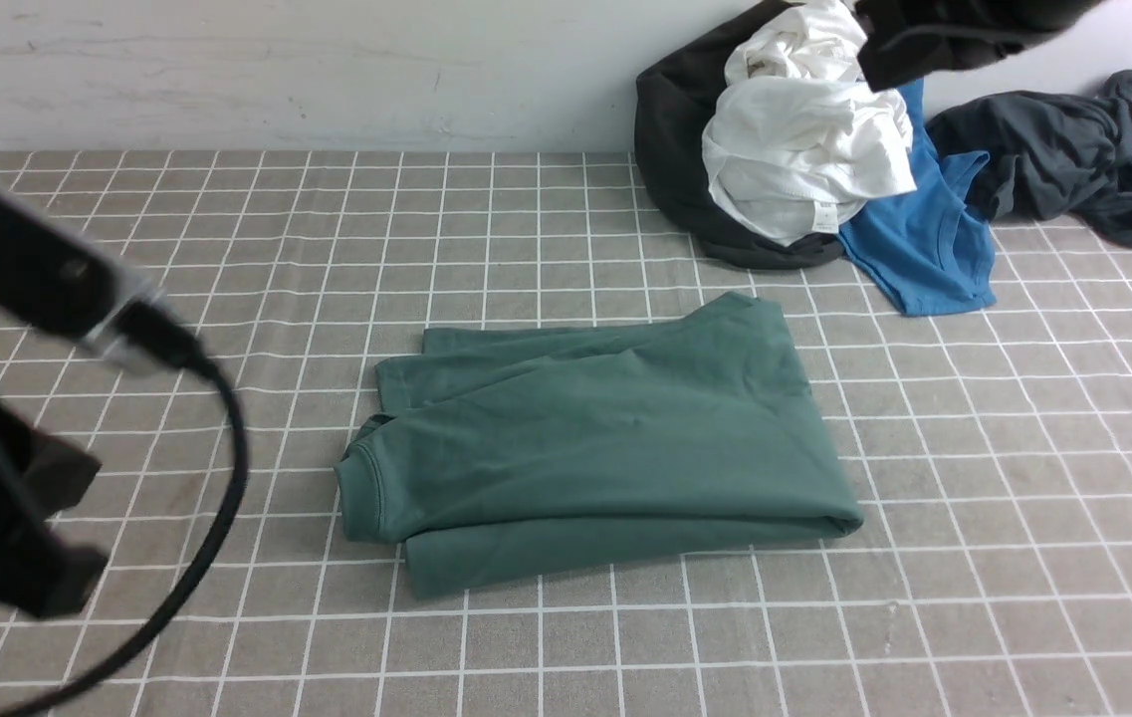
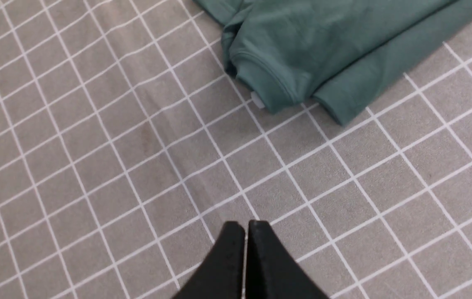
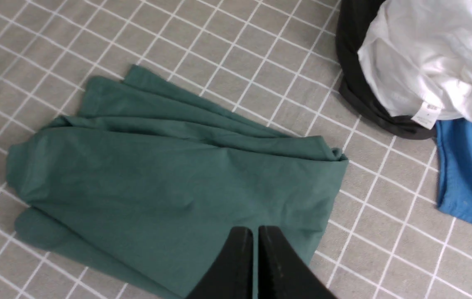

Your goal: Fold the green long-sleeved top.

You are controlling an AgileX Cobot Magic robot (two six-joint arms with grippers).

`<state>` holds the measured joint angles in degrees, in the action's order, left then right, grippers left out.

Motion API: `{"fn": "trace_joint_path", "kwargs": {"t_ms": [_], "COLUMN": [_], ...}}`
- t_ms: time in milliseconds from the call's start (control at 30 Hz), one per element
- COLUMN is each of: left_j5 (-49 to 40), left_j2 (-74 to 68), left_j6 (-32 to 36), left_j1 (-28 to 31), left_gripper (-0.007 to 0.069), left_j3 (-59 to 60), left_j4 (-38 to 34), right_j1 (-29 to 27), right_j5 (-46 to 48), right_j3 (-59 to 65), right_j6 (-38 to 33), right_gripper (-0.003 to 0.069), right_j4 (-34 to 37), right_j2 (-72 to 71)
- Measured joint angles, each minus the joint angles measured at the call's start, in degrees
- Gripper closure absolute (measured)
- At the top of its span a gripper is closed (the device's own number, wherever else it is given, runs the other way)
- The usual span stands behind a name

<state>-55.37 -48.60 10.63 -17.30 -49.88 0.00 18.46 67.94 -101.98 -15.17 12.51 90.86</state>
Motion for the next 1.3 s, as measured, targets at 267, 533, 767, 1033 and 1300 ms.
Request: {"fn": "trace_joint_path", "kwargs": {"t_ms": [267,533,767,1033,1300], "left_j5": [9.51,17.02,18.03,18.03,18.03], "left_j2": [25.2,38.44,40.27,40.34,40.34], "left_j6": [-7.58,-8.41,-8.46,-8.46,-8.53], "left_j1": [0.05,0.05,0.05,0.05,0.05], "left_gripper": [0.0631,0.0631,0.0631,0.0631,0.0631], "left_j3": [19.12,24.22,24.22,24.22,24.22], "left_j4": [2.01,2.01,2.01,1.95,1.95], "right_j1": [0.0,0.0,0.0,0.0,0.0], "right_j5": [-24.84,-39.42,-48.01,-46.04,-36.81], "right_j3": [31.14,51.76,59.69,60.59,60.59], "right_j6": [-4.52,-5.65,-5.83,-5.95,-5.95], "right_gripper": [0.0645,0.0645,0.0645,0.0645,0.0645], "right_j4": [3.66,4.94,5.23,5.54,5.54], "right_j2": [-24.6,-41.47,-50.61,-58.76,-60.22]}}
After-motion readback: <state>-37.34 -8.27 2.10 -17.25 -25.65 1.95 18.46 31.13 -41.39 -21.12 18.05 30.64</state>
